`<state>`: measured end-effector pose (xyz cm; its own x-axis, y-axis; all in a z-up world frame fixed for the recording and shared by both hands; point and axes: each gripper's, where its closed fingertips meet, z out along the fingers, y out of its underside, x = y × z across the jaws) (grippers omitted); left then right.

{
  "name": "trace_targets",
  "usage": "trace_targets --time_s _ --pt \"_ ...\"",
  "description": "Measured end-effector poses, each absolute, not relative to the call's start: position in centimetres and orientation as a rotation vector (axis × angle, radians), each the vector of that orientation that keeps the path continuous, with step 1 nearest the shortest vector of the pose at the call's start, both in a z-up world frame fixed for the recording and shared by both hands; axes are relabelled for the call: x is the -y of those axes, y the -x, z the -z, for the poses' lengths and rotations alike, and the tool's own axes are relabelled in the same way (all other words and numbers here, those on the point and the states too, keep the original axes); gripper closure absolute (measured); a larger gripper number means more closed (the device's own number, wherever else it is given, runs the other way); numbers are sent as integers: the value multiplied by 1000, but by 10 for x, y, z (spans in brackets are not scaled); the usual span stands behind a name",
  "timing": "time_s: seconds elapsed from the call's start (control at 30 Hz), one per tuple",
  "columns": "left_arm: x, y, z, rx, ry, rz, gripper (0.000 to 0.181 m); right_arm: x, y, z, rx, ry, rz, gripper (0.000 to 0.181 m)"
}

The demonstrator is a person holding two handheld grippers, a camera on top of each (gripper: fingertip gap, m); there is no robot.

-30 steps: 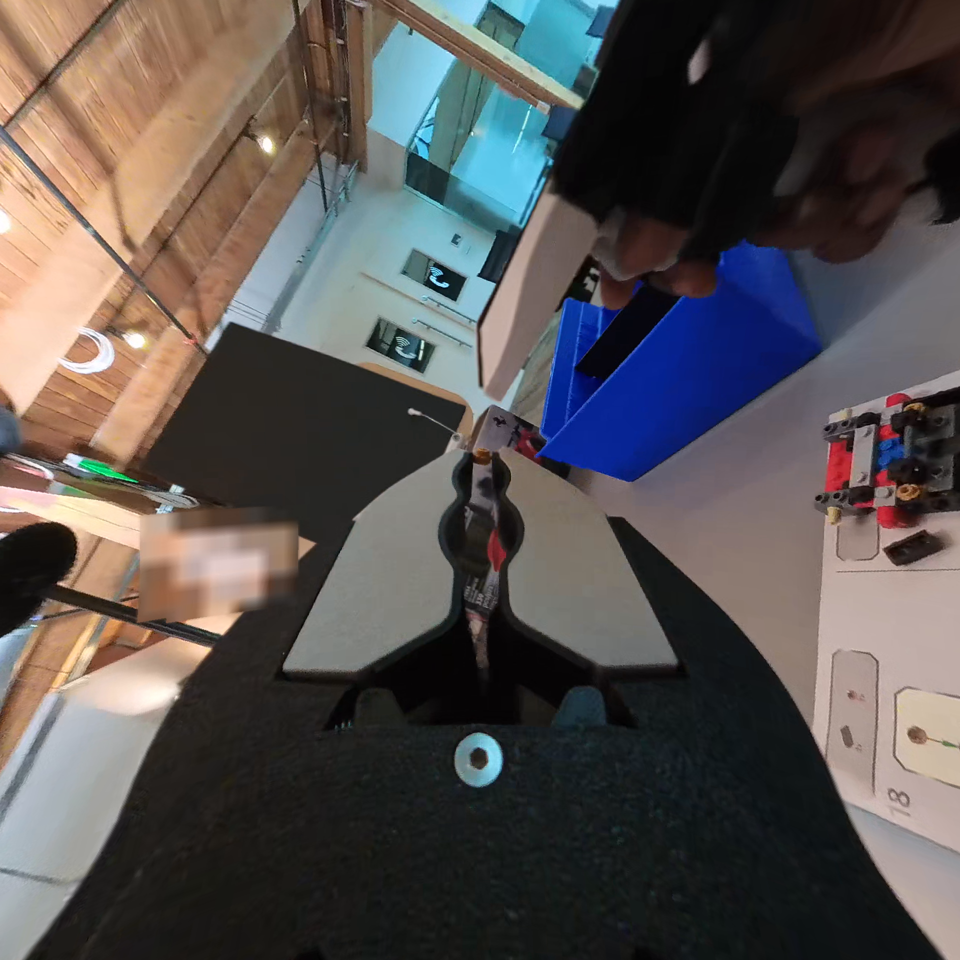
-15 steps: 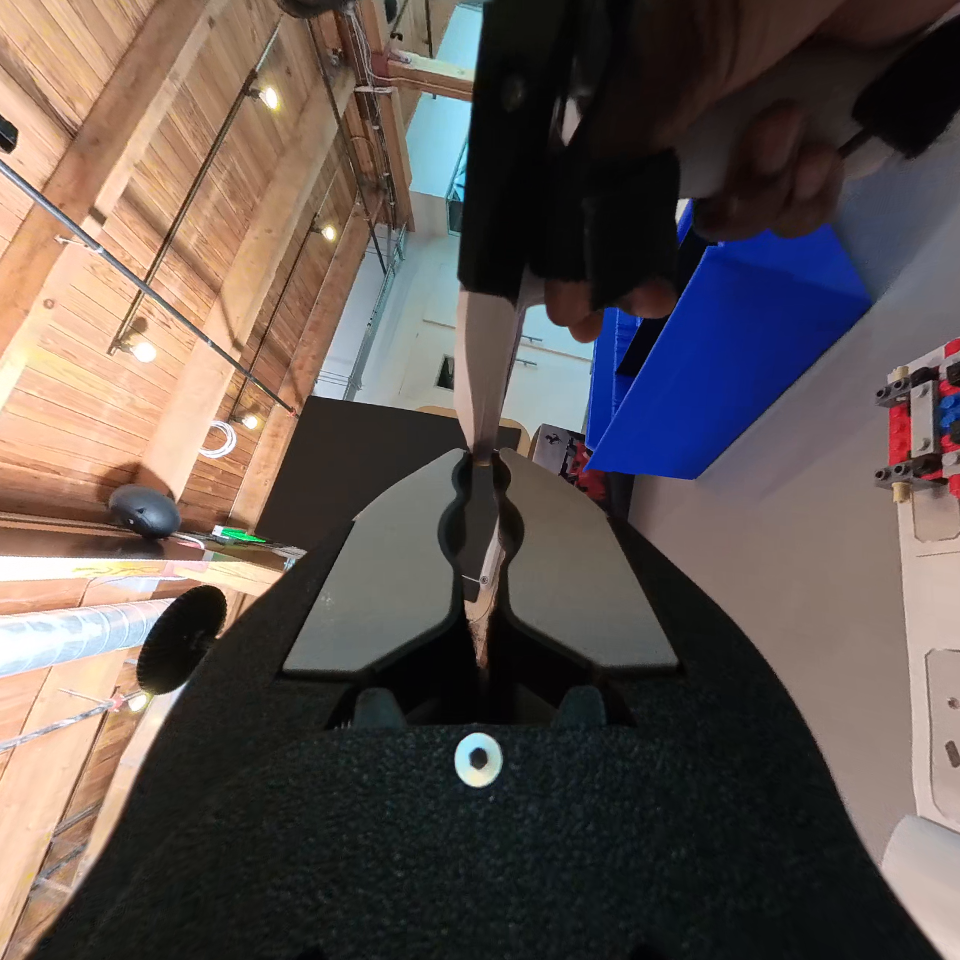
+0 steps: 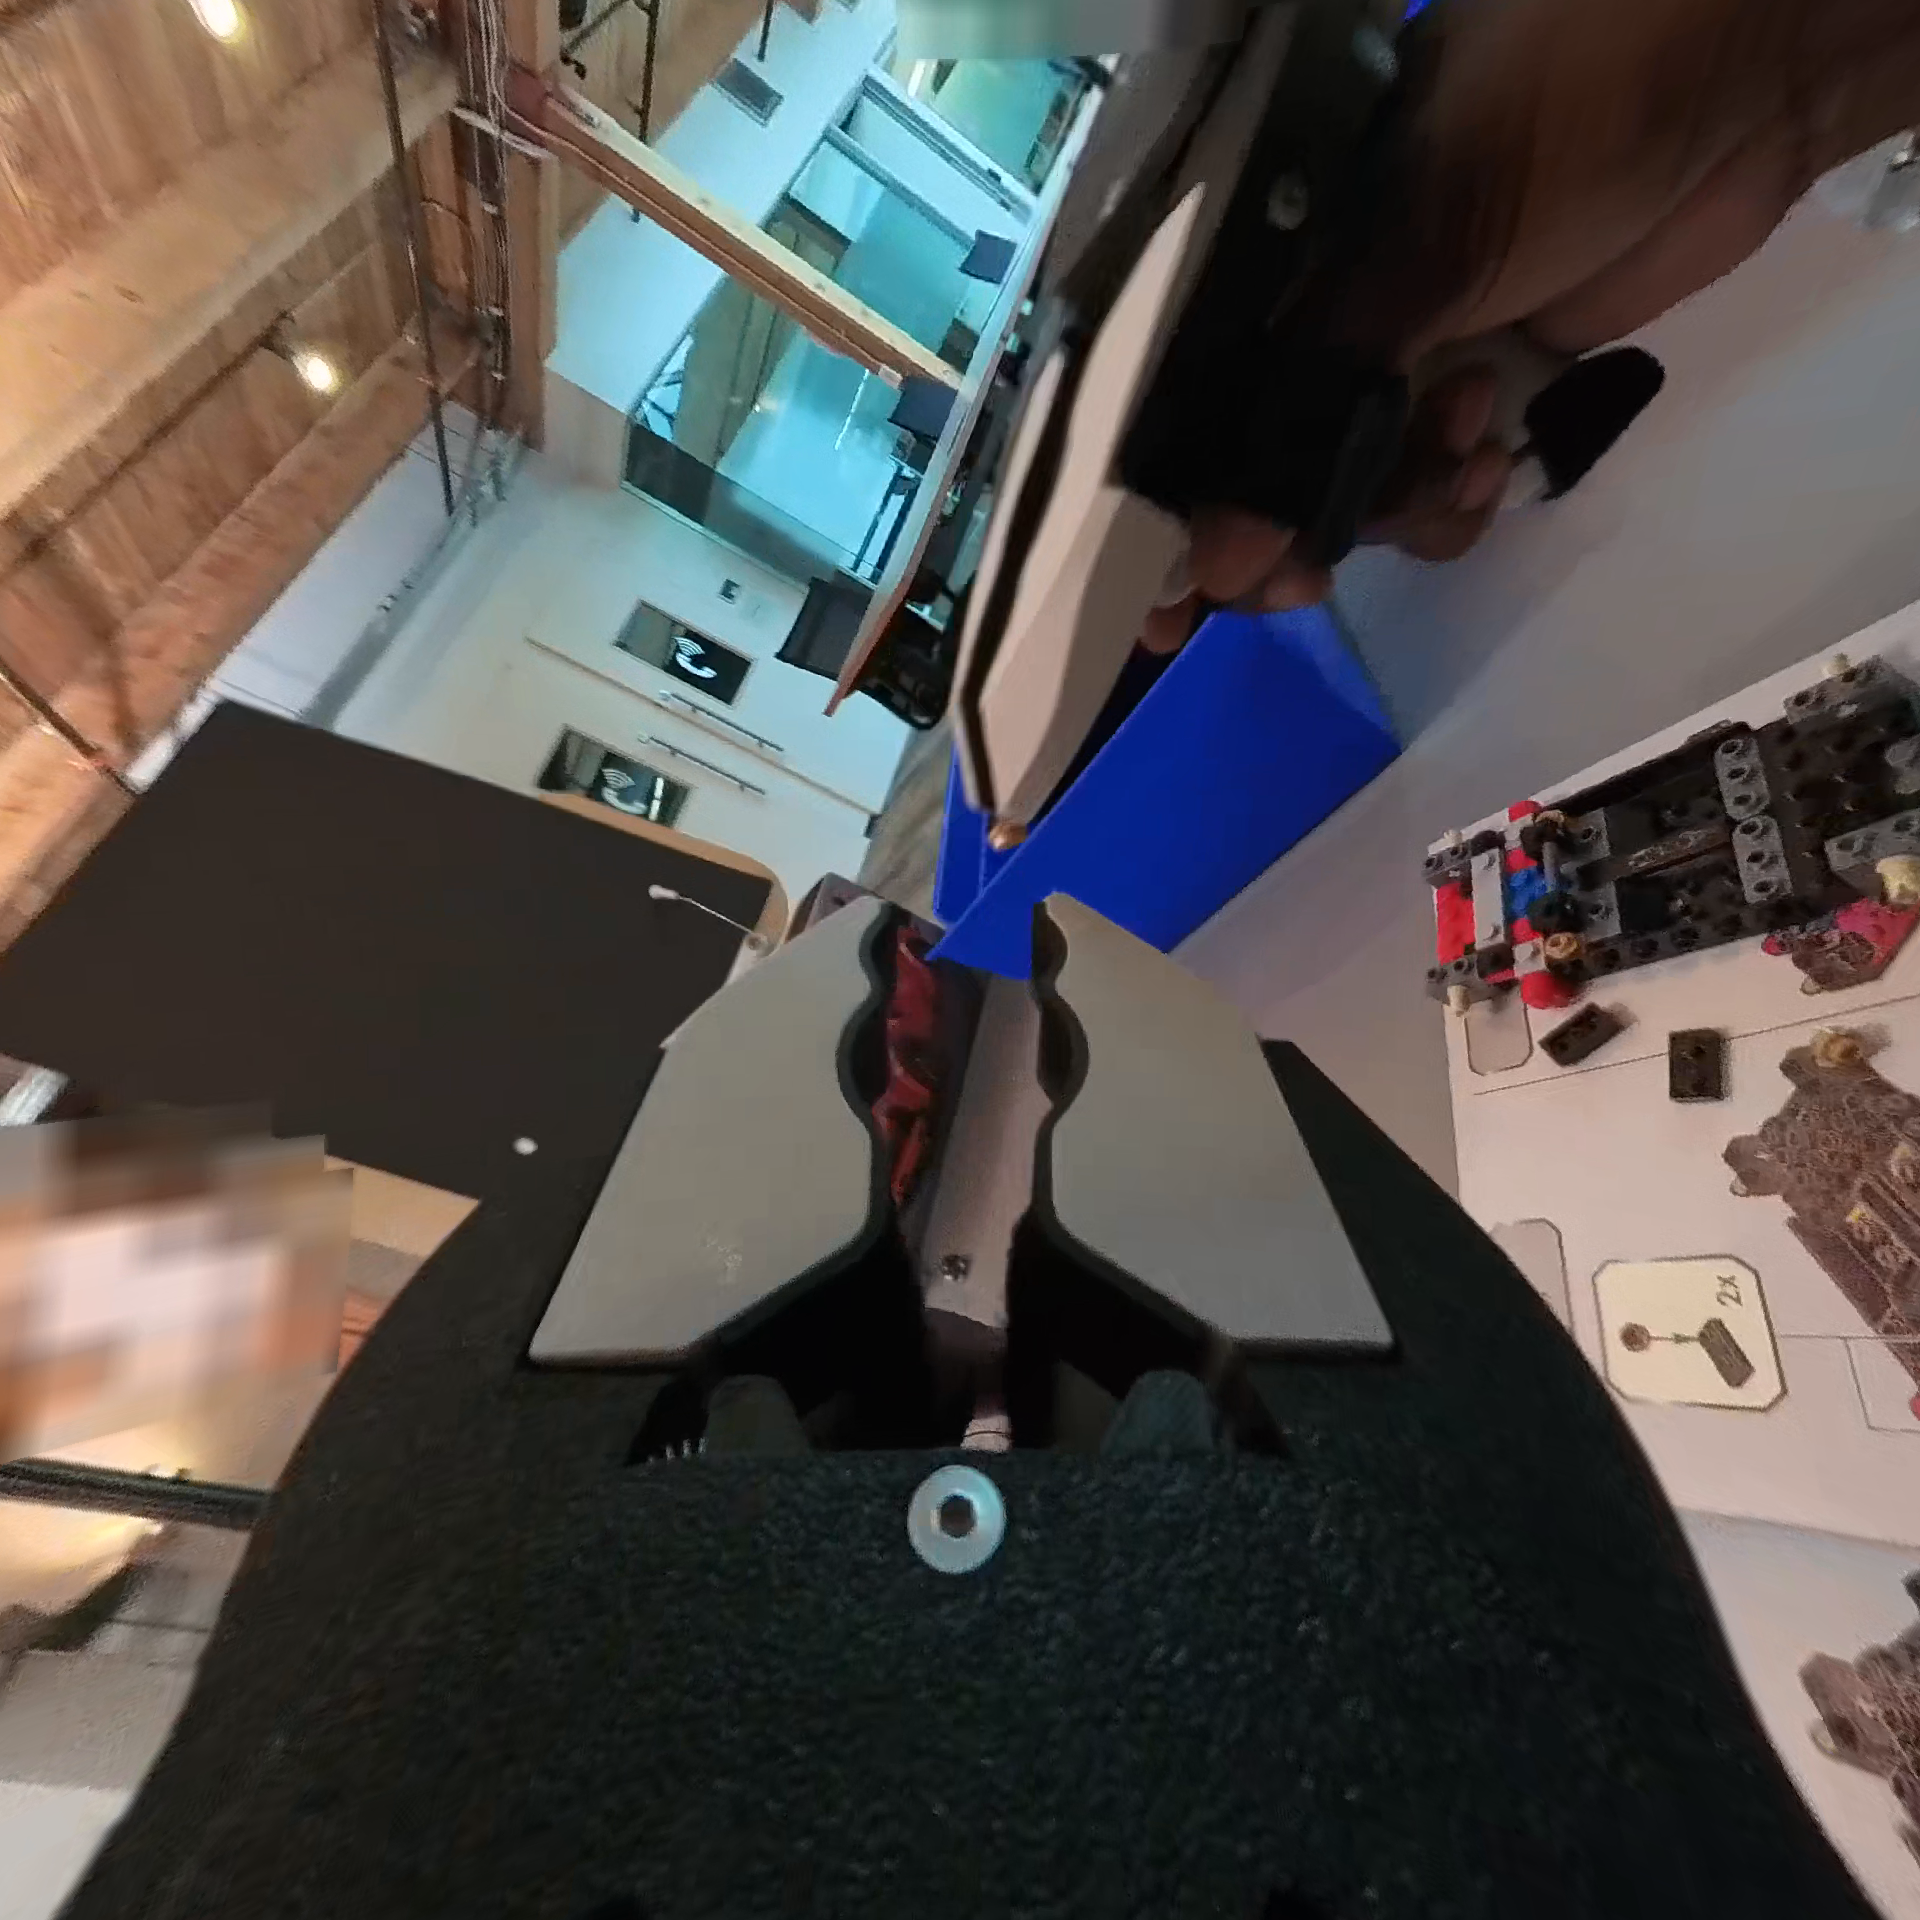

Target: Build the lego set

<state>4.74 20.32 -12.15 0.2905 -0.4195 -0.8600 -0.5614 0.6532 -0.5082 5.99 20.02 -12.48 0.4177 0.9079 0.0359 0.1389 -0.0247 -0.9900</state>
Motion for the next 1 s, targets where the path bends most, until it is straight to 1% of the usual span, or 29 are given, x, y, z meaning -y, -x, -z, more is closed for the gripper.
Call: trace_targets --time_s 0.1,0.17,0.23,0.33,0.5,0.57,0.7,0.73,0.77,0.83,0.9,1.0 --pt "-225 -18 115 -1183 1134 35 158 -203 -65 145 1109 1574 -721 181" --pt "-247 14 113 -994 1345 141 157 -203 -69 173 1250 1704 -639 181" --pt "-256 43 108 -787 1488 341 158 -202 -70 202 1373 1829 -586 181" --pt "-256 75 91 -560 1503 616 160 -198 -60 238 1562 1928 -503 181" --pt "-254 115 79 -464 1483 567 160 -200 -54 277 1779 2029 -305 181" --pt "-253 118 78 -458 1478 570 160 -200 -54 285 1820 2037 -241 181" --pt "-255 115 83 -469 1490 580 160 -198 -51 287 1819 2051 -246 181" --pt "-256 112 85 -474 1500 586 160 -197 -51 287 1811 2061 -261 177" --pt "-257 108 88 -486 1513 591 160 -197 -50 286 1800 2074 -282 162" --pt "-260 99 95 -505 1539 595 160 -199 -49 283 1754 2083 -311 154" --pt "-262 87 101 -524 1544 631 160 -204 -47 276 1699 2067 -339 149" --pt "-261 67 110 -558 1551 724 160 -207 -46 266 1647 2032 -382 147"
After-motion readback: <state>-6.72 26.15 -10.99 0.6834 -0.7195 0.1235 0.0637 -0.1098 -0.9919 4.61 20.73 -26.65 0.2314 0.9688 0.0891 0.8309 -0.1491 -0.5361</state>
